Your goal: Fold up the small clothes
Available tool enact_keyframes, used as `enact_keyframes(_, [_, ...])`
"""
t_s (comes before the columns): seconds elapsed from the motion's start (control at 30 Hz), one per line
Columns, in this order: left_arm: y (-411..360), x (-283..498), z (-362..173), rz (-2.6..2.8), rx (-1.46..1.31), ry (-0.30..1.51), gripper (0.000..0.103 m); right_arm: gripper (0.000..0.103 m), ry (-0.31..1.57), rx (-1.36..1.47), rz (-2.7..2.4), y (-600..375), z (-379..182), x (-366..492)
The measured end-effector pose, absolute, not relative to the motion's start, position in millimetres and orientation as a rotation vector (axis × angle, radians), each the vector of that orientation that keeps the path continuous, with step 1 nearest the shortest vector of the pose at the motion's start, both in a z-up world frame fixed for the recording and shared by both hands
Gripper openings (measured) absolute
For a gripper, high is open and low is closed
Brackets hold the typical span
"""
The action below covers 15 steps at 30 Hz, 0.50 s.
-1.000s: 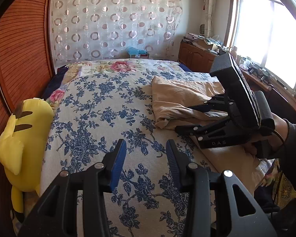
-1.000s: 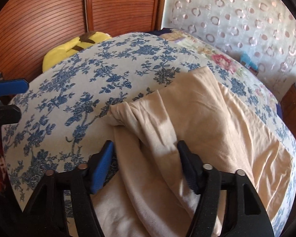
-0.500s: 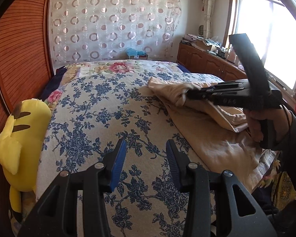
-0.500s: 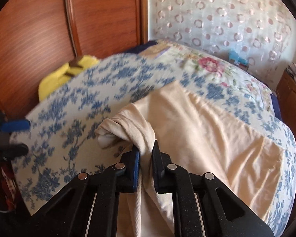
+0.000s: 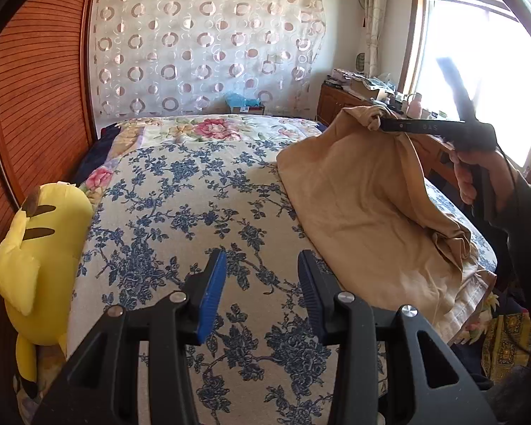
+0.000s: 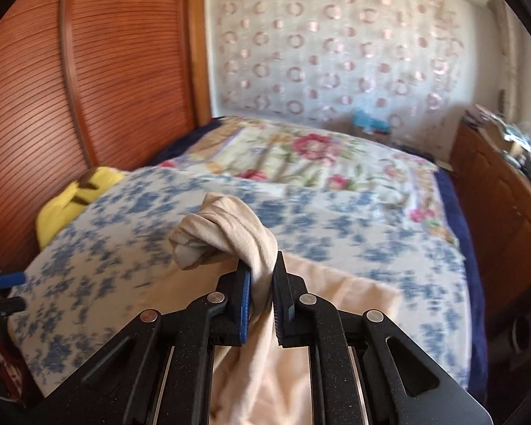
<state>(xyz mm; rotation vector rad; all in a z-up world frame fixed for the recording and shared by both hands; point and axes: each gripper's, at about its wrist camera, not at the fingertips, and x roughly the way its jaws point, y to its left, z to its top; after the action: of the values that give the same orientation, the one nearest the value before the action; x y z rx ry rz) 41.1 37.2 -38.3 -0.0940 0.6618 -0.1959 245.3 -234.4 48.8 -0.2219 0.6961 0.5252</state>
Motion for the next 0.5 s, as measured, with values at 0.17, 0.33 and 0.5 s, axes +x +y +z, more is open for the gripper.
enact_keyframes(0.17, [29, 43, -39, -0.211, -0.079, 0.668, 0.040, 0.008, 0.729, -0.199, 0.439, -264, 47, 276])
enact_keyframes(0.33, [22, 45, -42, -0.222, -0.070, 0.680, 0.040, 0.008, 0.806, -0.169, 0.318, -289, 34, 303])
enact_keyframes(0.5, [13, 46, -45, -0.239, -0.064, 0.686, 0.040, 0.030, 0.884, -0.207, 0.239, -307, 12, 314])
